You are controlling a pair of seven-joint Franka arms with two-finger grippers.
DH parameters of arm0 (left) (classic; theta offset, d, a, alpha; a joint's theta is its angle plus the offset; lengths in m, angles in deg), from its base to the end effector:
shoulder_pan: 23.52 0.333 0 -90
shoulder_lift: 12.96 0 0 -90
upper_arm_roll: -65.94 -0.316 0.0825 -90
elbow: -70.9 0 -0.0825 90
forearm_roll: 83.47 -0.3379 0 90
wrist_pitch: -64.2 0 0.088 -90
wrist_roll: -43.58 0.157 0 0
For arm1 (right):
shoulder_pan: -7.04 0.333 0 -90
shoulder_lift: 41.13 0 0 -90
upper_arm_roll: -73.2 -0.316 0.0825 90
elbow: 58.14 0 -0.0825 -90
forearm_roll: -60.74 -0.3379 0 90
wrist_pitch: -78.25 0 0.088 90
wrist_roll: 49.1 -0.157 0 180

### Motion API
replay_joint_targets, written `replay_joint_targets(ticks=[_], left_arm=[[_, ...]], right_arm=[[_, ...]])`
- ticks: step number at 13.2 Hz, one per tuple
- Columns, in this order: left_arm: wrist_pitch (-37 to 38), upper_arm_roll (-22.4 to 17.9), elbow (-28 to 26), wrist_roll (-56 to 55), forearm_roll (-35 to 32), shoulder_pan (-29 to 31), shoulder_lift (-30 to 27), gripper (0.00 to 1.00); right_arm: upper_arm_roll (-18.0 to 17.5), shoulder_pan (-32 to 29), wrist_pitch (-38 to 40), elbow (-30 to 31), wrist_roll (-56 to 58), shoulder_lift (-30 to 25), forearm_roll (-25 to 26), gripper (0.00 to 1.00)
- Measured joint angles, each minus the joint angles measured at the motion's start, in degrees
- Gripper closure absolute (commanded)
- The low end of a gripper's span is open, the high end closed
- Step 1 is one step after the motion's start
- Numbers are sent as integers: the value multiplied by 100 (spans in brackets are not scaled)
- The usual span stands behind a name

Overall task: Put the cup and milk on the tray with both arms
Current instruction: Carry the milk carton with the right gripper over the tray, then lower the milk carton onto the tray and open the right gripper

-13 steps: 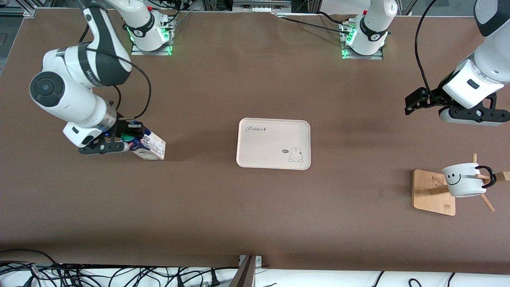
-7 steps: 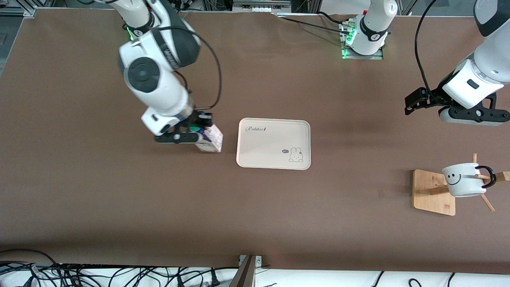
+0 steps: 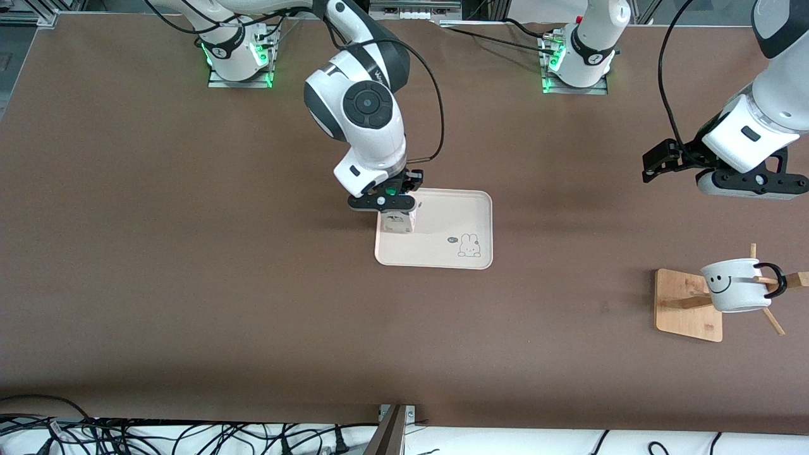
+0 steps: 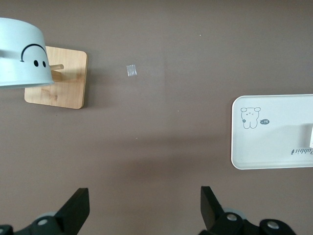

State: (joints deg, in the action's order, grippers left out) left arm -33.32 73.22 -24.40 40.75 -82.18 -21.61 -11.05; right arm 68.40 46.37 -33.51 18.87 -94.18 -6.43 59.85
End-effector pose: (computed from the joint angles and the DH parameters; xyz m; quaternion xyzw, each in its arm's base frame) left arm 0.5248 -0.0517 0.5292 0.9997 -0.0207 0.0019 0.0134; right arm 0.4944 0.4674 0.3418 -0.9993 0.0186 0.0208 0.0231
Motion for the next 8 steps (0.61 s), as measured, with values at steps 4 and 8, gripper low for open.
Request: replay_joint_targets(ticks=[4,8], left_arm=[[0,-1,0,0,0,0,1,0],[0,-1,0,0,0,0,2,0]], right_arm=[[29,5,-16,-28,0,153,45,51],[30,46,-58,-35,0,296,126,51]])
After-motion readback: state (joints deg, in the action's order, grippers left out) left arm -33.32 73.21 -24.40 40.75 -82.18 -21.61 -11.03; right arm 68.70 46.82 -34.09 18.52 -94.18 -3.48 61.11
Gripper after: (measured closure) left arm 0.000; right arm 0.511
